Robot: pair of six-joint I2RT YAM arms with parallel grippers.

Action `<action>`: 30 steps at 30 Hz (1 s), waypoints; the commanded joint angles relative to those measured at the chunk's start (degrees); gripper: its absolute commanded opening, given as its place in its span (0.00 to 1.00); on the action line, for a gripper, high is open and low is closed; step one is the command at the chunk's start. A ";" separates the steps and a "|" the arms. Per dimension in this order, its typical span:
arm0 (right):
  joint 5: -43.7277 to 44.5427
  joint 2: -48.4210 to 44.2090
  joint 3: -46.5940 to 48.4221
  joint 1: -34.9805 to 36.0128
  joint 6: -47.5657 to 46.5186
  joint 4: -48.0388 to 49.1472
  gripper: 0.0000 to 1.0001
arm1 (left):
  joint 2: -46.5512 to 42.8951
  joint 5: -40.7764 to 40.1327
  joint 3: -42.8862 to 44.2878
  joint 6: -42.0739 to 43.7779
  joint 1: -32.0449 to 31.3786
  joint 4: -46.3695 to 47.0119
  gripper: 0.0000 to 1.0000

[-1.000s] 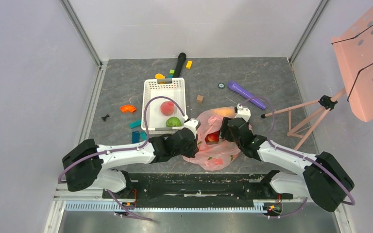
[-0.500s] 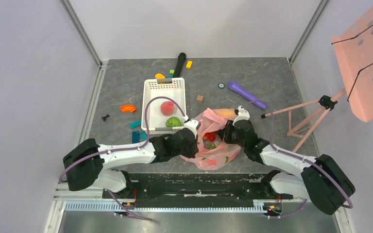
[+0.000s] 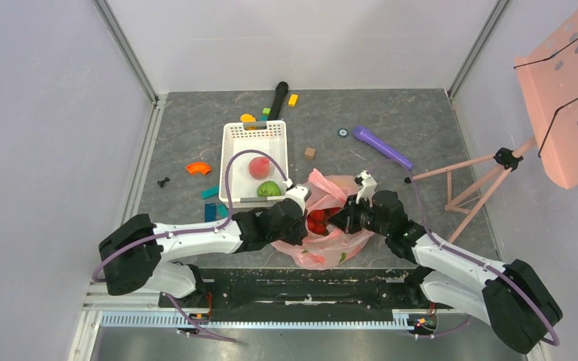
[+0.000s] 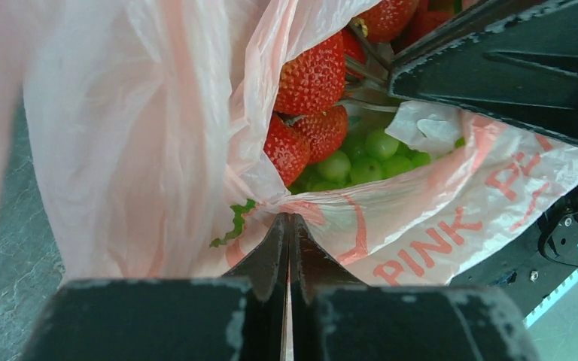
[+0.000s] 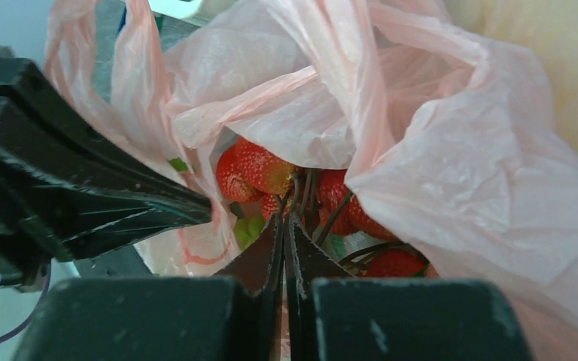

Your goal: Take the fake fruits out of the plastic bag

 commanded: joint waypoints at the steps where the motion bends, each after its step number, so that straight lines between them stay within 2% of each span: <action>1: -3.87 -3.76 1.71 0.08 -1.21 1.99 0.00 | 0.11 0.23 0.59 -0.33 -0.07 2.75 0.02; 13: 0.90 -11.38 8.40 0.05 -0.60 -0.59 0.00 | -1.25 -0.06 -0.92 -0.77 -0.16 3.20 0.02; 16: 1.33 -10.78 10.80 0.13 -2.06 -3.53 0.00 | -1.70 0.06 -1.26 -0.80 -0.11 3.27 0.02; 19: 0.00 -7.80 15.35 0.07 -7.97 -11.96 0.21 | -2.67 0.52 -1.50 -0.71 -0.10 3.30 0.02; 21: -0.56 -4.78 18.52 0.07 -13.42 -20.18 0.33 | -3.36 0.81 -1.75 -0.55 -0.08 3.42 0.02; 24: -2.54 -0.89 21.30 0.06 -20.92 -26.73 0.48 | -3.88 1.16 -1.90 -0.13 -0.12 3.62 0.02; 27: -4.88 2.22 22.82 0.12 -25.58 -29.32 0.58 | -3.88 1.19 -1.99 -0.06 -0.12 3.67 0.02; 30: -5.25 5.40 24.43 0.11 -28.65 -31.42 0.60 | -3.68 1.43 -2.24 -0.26 -0.15 3.90 0.02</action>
